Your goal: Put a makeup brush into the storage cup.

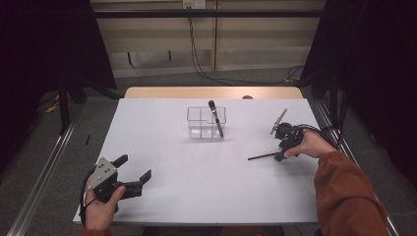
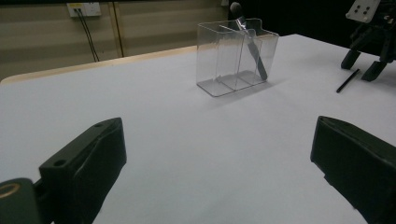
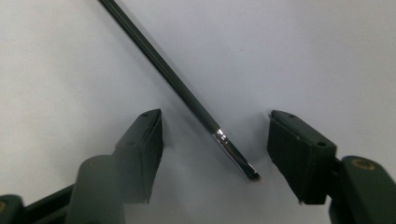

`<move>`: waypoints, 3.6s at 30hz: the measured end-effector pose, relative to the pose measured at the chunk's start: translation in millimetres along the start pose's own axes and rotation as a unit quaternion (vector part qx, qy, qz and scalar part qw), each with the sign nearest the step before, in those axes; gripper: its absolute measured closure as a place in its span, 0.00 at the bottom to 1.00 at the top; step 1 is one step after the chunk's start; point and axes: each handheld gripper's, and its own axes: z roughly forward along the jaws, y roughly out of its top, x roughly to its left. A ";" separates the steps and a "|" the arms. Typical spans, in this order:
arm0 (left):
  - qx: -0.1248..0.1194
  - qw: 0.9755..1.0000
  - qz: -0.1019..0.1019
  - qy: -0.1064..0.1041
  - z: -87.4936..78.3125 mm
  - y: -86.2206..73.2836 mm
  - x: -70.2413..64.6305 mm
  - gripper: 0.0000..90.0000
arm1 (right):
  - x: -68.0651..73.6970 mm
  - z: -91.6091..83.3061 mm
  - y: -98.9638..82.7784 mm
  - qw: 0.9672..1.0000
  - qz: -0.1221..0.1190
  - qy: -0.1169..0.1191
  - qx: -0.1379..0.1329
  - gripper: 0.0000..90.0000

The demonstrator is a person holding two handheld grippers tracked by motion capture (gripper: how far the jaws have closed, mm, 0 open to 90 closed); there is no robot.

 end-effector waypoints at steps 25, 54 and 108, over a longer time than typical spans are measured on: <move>0.005 1.000 0.007 -0.005 0.9 -0.9 -0.4 0.04 | 5.5 -3.9 9.0 0.999 -0.035 0.013 0.040 0.96; 0.005 1.000 0.005 -0.002 -0.2 -0.4 2.0 0.04 | 8.9 -14.7 -4.6 0.999 0.010 0.021 -0.023 0.97; -0.005 1.000 -0.005 0.009 -3.6 2.2 2.5 0.03 | 48.6 -37.6 -33.6 0.912 0.087 -0.010 -0.400 0.97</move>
